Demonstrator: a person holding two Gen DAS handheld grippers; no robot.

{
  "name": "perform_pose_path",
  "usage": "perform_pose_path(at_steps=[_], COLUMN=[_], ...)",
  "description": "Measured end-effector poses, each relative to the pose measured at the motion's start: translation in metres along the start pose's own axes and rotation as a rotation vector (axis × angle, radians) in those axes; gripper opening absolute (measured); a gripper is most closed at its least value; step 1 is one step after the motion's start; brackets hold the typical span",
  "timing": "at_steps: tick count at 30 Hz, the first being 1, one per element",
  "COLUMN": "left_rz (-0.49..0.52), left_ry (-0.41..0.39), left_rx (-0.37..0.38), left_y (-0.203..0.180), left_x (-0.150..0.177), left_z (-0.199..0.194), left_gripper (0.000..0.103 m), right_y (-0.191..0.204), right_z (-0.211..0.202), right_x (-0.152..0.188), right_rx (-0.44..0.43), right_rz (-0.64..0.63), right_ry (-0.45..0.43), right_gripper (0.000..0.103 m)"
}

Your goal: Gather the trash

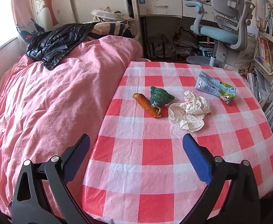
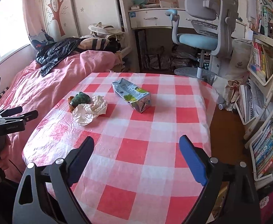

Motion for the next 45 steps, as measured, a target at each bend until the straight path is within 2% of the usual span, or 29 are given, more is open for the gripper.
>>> perform_pose_path(at_steps=[45], left_rz=[0.011], left_ry=[0.013], left_rx=[-0.004], left_y=[-0.0025], left_x=[0.0009], left_z=[0.0026], left_gripper=[0.095], right_y=[-0.0025], right_z=[0.0000], right_x=[0.0009], right_rx=[0.011], right_rz=[-0.010], right_ry=[0.010], right_gripper=[0.091])
Point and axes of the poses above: each gripper's, at about its wrist camera, not at the fingertips, and z roughly the way its jaws point, y to its left, x to its underside, the point moved 9 cm from there along z, roughly the way its jaws point, and after that the axes turned 6 degrees about -x, right-handed, at the moved point
